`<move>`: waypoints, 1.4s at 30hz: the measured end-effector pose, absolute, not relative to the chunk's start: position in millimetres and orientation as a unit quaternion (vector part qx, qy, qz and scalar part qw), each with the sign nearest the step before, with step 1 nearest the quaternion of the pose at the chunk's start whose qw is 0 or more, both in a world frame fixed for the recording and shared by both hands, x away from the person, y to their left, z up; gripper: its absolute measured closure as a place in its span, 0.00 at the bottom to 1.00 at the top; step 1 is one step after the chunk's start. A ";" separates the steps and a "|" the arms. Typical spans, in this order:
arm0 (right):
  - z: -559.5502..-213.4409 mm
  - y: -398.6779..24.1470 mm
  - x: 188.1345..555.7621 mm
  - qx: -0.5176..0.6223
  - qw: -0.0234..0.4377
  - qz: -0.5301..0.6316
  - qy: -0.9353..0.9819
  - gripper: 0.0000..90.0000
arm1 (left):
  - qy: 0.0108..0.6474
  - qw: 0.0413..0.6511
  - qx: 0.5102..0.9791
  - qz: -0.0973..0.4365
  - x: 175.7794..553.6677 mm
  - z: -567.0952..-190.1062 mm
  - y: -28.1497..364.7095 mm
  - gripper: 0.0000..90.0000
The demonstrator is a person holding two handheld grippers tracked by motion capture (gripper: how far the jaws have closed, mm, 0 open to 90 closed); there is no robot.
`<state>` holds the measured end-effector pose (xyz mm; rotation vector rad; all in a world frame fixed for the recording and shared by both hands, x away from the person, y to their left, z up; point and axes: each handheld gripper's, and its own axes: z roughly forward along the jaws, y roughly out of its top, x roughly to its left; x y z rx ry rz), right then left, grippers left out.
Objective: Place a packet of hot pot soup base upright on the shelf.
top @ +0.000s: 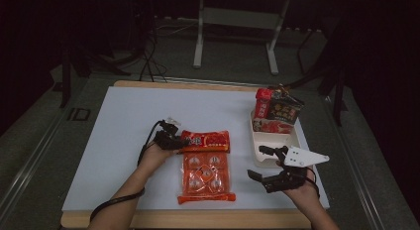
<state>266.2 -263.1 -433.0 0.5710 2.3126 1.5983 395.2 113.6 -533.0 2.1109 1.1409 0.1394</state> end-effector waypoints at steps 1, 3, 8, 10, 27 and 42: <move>-433.0 -262.8 266.2 0.197 0.136 0.551 0.799 0.14 | 0.445 0.356 0.820 0.053 395.7 -533.1 113.3 0.78; -433.0 -262.4 266.2 0.196 0.137 0.551 0.800 0.14 | 0.447 0.354 0.820 0.046 396.9 -532.5 113.5 0.78; -433.8 -261.9 266.4 0.196 0.137 0.549 0.801 0.14 | 0.452 0.341 0.822 0.064 394.3 -531.0 109.1 0.92; -434.0 -262.0 266.8 0.197 0.136 0.549 0.801 0.14 | 0.458 0.337 0.820 0.067 393.5 -528.2 107.1 0.98; -432.9 -263.3 268.0 0.208 0.138 0.553 0.795 0.12 | 0.397 0.379 0.825 0.134 373.6 -502.7 101.1 1.00; -427.6 -265.0 268.9 0.193 0.184 0.549 0.792 0.15 | 0.348 0.442 0.810 0.163 351.2 -463.5 104.8 1.00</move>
